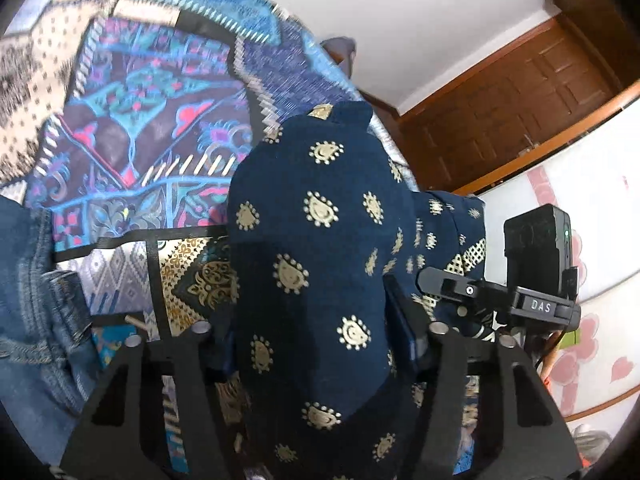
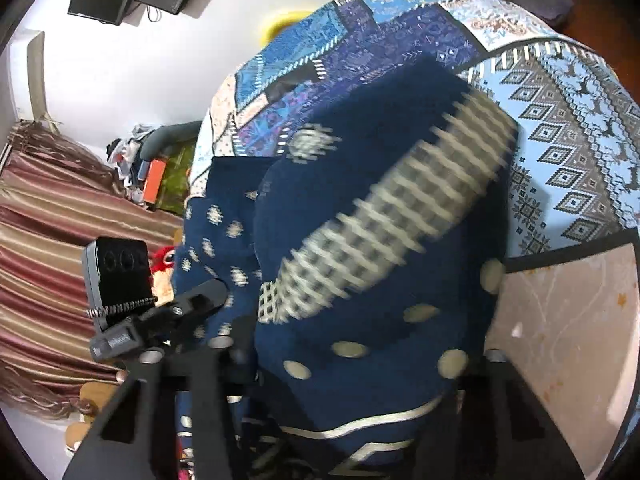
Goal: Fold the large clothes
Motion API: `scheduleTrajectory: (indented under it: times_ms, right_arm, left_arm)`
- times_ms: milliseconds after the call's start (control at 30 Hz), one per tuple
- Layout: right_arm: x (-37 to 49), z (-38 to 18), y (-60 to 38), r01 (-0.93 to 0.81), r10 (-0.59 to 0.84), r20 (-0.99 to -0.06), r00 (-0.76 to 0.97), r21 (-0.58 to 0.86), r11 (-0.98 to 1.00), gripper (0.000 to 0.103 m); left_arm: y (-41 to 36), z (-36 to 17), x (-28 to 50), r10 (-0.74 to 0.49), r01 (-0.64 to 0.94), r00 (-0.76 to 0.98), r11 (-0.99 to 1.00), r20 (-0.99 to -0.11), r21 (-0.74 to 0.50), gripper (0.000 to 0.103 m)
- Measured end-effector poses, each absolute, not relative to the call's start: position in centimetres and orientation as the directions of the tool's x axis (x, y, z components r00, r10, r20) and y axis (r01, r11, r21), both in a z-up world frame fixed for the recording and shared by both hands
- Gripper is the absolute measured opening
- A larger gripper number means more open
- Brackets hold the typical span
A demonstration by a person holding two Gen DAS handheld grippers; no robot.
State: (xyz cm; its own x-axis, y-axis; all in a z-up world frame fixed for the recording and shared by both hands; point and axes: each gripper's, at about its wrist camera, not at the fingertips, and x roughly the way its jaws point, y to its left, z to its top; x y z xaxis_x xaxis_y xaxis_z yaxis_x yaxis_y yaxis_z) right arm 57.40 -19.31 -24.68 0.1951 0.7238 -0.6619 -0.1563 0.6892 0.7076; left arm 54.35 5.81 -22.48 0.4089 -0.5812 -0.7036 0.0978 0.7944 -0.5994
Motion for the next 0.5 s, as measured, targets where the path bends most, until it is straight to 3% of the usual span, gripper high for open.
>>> scheduleTrajectory:
  times_ms: [133,500]
  right_arm:
    - [56.4,-20.9,-17.7,-0.221,0.728,-0.654,0.208,0.693,0.686,0.025]
    - [52.0,-10.4,-8.4,-0.420,0.758,-0.612,0.227,0.641,0.643,0.024]
  left_arm:
    - [6.3,-18.0,52.1,-0.560,0.152,0.471,0.813,-0.682,-0.562,0.048]
    - [15.5,-8.1,44.6,-0.467,0.155,0.649,0.854,-0.600,-0.496,0.043]
